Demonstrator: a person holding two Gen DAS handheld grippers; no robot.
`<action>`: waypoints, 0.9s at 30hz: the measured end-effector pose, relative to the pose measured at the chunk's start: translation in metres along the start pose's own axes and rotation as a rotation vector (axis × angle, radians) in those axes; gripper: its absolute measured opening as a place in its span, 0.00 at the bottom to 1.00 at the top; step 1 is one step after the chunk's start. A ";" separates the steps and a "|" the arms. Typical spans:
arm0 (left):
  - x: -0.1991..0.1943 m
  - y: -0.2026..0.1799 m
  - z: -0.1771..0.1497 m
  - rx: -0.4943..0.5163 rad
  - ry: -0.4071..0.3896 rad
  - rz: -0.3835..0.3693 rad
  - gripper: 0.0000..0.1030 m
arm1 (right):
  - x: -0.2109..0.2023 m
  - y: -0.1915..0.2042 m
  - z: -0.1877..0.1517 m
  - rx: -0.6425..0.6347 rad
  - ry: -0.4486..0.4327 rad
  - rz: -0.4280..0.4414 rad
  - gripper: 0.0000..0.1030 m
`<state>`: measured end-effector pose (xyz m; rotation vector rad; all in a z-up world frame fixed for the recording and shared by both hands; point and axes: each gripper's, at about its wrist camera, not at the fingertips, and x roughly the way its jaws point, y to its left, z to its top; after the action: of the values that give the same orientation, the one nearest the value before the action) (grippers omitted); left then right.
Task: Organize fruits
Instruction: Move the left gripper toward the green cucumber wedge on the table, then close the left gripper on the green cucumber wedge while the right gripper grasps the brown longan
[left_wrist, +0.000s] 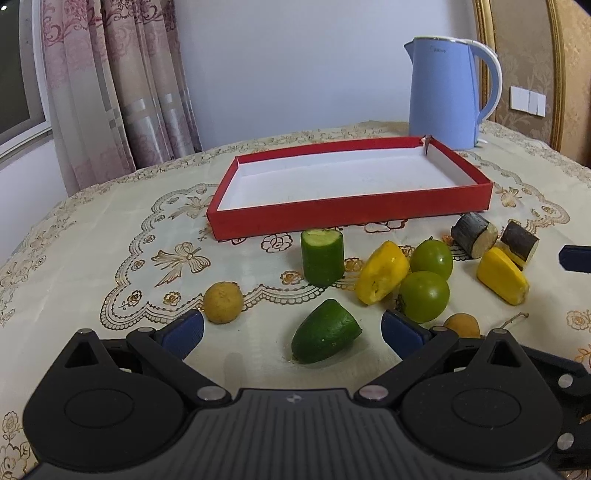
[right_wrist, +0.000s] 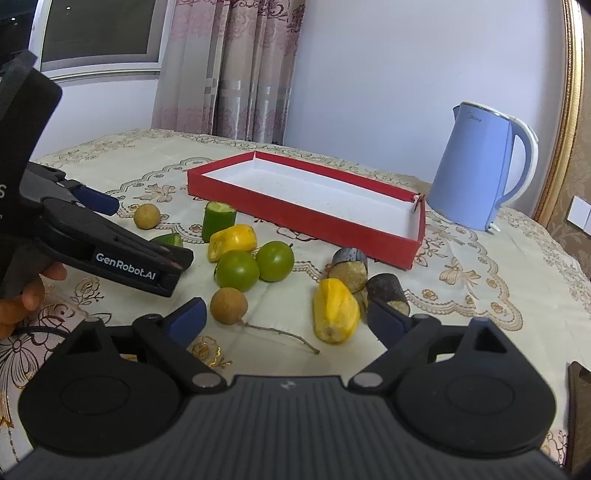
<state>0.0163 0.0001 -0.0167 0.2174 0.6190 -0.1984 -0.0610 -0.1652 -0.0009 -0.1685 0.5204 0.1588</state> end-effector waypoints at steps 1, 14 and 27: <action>0.002 -0.001 0.001 0.004 0.007 0.006 1.00 | 0.000 -0.001 0.000 0.006 0.000 -0.005 0.90; 0.008 -0.003 -0.001 -0.006 0.033 -0.027 0.67 | 0.001 -0.011 -0.001 0.035 0.004 -0.005 0.90; 0.004 0.007 -0.003 -0.062 0.057 -0.105 0.39 | 0.001 -0.017 -0.002 0.047 0.011 0.001 0.90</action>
<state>0.0191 0.0068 -0.0207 0.1311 0.6924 -0.2748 -0.0578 -0.1824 -0.0013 -0.1235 0.5344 0.1465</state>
